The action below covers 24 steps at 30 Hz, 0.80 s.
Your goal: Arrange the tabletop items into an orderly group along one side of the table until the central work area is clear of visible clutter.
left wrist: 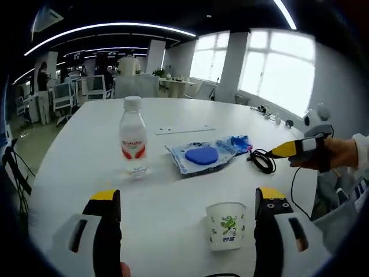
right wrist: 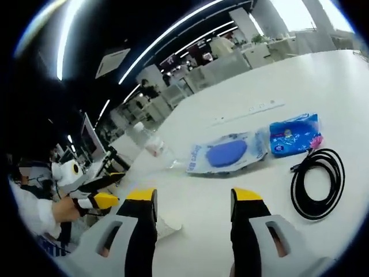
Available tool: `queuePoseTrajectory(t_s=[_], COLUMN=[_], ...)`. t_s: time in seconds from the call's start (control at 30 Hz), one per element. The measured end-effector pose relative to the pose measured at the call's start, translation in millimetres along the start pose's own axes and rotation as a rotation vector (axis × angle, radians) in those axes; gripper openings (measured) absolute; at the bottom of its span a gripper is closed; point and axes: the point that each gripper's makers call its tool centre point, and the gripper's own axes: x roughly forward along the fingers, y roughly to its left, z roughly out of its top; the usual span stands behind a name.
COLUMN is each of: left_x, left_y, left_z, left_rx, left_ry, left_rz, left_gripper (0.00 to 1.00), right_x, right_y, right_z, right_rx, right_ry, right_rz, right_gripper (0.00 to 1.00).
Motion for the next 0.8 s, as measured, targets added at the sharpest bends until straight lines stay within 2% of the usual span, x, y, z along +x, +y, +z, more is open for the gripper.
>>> queuePoseTrajectory(t_s=[0.1,0.2,0.3,0.47,0.63,0.8], left_x=[-8.5,-15.8,-21.2,-28.2,-32.1,-37.2], left_y=[-1.6,-3.3,-6.5,-8.5,-7.1,-7.2], left_z=[-11.8,-19.3,-24.4,-33.5,-36.2,-40.7], left_rx=[-0.008,-0.024,-0.026,-0.024,-0.049,-0.049], left_ry=[0.012,0.013,0.015,0.023,0.015,0.018], left_rz=[-0.006,-0.008,-0.013,-0.021,-0.015,-0.017], left_gripper=[1.00,0.99,0.99,0.98,0.98,0.96], right_x=[6.3,16.3,24.8,35.6,49.8,61.5], right_y=[18.5,30.2,39.5,49.8,59.2,61.0], right_z=[-10.7,-21.2,-26.7,-35.6,-52.3,-66.6], right_rx=[-0.020,-0.065,-0.067,-0.093,-0.164,-0.176], right_ry=[0.048,0.094,0.118,0.168,0.265,0.335], right_rz=[0.069,0.094,0.120,0.142,0.191,0.217], right_gripper=[0.43,0.41,0.41,0.41,0.39,0.36])
